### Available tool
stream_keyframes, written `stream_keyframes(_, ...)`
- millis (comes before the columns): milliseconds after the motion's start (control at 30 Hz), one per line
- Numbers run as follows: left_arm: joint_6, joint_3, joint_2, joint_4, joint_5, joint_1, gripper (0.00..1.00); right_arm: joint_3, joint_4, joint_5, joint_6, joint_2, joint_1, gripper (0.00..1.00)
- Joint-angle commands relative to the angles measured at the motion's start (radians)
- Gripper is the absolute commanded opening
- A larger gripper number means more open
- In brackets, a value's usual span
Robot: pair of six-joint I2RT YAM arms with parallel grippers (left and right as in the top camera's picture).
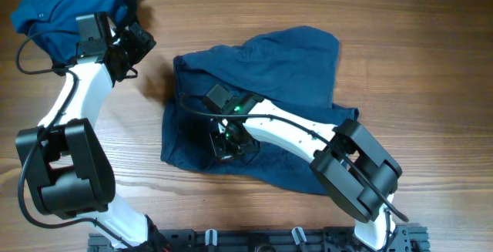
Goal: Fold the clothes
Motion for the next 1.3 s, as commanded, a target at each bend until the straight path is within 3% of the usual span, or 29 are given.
stream_keyframes(0,-0.005,0.01,0.001,-0.001,-0.005,0.004,1.0,-0.003,-0.037,-0.029,0.01,0.018,0.029,0.04)
stream_keyframes(500,-0.005,0.01,0.001,-0.004,-0.006,0.004,1.0,-0.003,-0.08,0.001,0.057,0.013,0.179,0.04)
stream_keyframes(600,-0.005,0.01,0.001,-0.003,-0.01,0.005,1.0,-0.002,-0.088,0.122,0.133,-0.032,0.177,0.04)
stream_keyframes(800,-0.005,0.01,0.001,-0.003,-0.025,0.005,1.0,0.0,-0.027,0.216,0.116,-0.176,0.145,0.06)
stream_keyframes(1067,-0.005,0.01,0.001,-0.021,-0.025,0.005,1.0,-0.002,0.096,0.188,0.093,-0.131,0.017,0.04)
stream_keyframes(1267,-0.005,0.01,0.001,-0.022,-0.025,0.005,1.0,-0.002,0.137,0.145,0.108,-0.051,0.019,0.04)
